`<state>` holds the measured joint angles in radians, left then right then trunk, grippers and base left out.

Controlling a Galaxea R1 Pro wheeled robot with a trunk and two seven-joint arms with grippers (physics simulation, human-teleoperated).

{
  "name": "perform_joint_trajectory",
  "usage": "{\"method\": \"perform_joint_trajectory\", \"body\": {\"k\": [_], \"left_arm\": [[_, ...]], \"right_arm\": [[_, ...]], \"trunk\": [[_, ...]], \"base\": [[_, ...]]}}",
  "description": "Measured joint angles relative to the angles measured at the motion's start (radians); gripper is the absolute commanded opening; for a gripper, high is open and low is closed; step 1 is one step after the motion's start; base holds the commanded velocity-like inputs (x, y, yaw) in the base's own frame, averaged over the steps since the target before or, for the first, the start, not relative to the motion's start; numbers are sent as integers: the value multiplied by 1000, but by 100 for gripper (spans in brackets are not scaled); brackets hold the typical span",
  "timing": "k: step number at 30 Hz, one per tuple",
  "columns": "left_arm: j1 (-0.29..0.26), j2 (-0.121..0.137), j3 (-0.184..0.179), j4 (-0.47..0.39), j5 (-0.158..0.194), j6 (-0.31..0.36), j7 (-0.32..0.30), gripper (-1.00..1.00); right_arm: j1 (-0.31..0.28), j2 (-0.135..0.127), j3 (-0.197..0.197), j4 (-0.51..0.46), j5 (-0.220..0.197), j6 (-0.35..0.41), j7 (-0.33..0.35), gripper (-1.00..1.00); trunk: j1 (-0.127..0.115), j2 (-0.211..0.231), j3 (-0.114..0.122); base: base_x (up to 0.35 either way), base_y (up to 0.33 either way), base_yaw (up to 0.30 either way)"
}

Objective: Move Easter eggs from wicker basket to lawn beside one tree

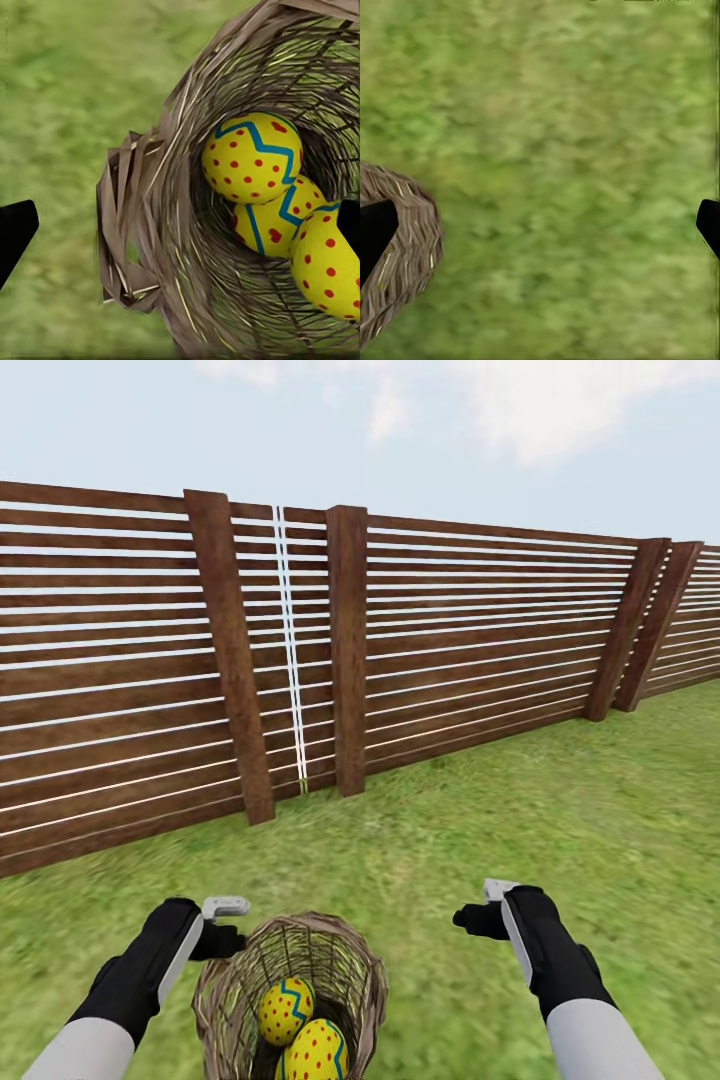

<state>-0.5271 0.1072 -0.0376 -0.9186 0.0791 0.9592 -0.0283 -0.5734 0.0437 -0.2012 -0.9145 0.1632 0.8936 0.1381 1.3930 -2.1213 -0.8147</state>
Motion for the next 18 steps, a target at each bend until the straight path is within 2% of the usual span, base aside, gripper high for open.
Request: {"method": "perform_joint_trajectory", "body": {"k": [8, 18], "left_arm": [[-3, 39, -45, 39, -45, 24, -23, 100], [-4, 96, -101, 40, -101, -19, -74, 100]], "right_arm": [[-4, -2, -3, 23, -2, 21, -3, 100], [-4, -2, -6, 73, -2, 17, -4, 100]], "trunk": [[0, 0, 0], [0, 0, 0]], "base": [[0, 0, 0], [0, 0, 0]]}}
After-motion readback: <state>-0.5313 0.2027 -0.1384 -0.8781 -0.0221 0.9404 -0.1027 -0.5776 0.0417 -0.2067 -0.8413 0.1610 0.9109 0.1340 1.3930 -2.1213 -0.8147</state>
